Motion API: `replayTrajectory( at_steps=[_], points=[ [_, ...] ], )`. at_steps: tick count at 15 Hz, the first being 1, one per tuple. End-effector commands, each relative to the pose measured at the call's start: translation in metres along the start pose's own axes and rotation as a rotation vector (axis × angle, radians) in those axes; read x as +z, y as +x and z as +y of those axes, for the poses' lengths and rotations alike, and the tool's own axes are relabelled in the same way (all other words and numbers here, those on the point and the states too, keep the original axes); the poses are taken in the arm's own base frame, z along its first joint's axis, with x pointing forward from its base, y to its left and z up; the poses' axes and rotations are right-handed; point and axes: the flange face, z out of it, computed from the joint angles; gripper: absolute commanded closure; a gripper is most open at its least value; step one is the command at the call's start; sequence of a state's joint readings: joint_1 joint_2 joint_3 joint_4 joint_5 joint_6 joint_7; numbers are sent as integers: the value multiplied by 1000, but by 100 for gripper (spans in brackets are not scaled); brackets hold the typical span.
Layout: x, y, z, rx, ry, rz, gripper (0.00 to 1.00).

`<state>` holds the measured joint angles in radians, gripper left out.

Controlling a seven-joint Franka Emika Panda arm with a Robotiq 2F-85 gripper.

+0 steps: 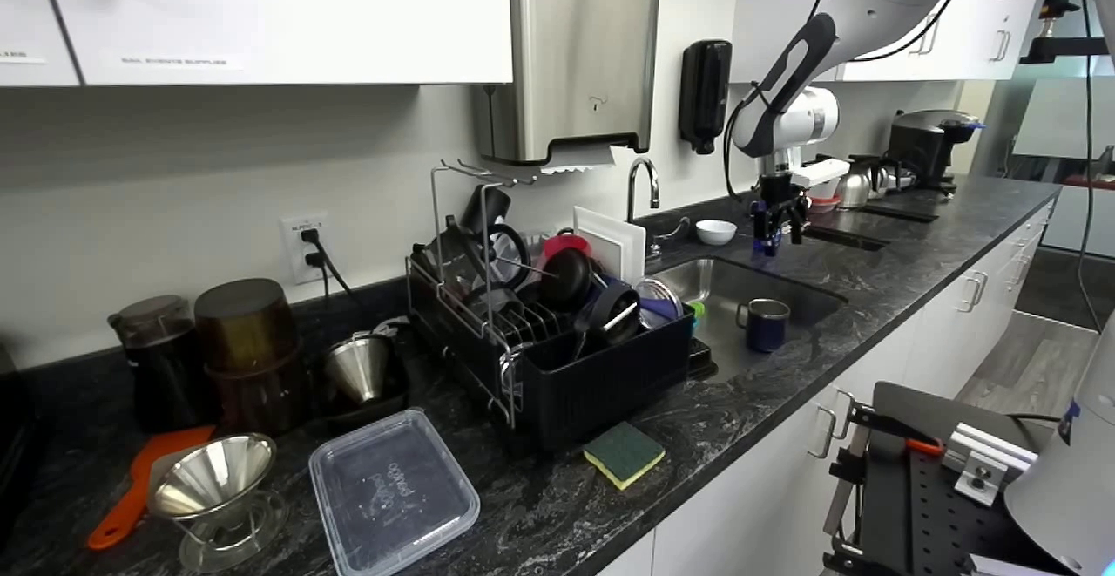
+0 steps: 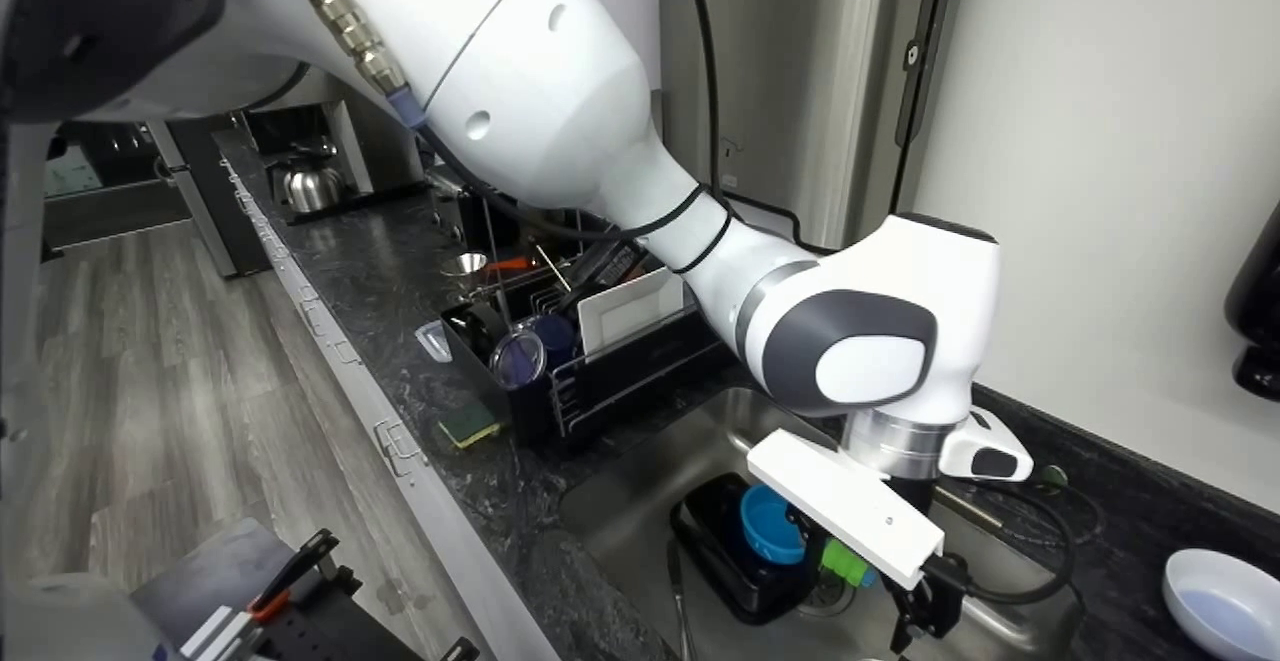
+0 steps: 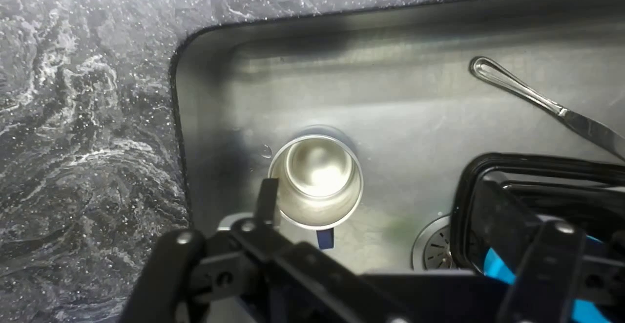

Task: Put the cup in the sink on the dish rack

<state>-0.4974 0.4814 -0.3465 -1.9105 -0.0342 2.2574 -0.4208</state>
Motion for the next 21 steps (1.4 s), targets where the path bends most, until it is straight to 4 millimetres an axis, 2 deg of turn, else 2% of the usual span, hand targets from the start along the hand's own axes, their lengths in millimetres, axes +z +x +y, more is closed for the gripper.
replayTrajectory(
  at_steps=[1,3,8,11,15,21],
  points=[
    [4,2,1,-12,-6,-8,0],
    [19,7,2,-41,1,-31,0],
    [87,19,8,-82,2,-88,0],
    [116,26,12,-124,4,-71,0],
    [131,34,13,-158,9,-37,0],
    [140,41,-6,-207,2,12,0]
  ],
)
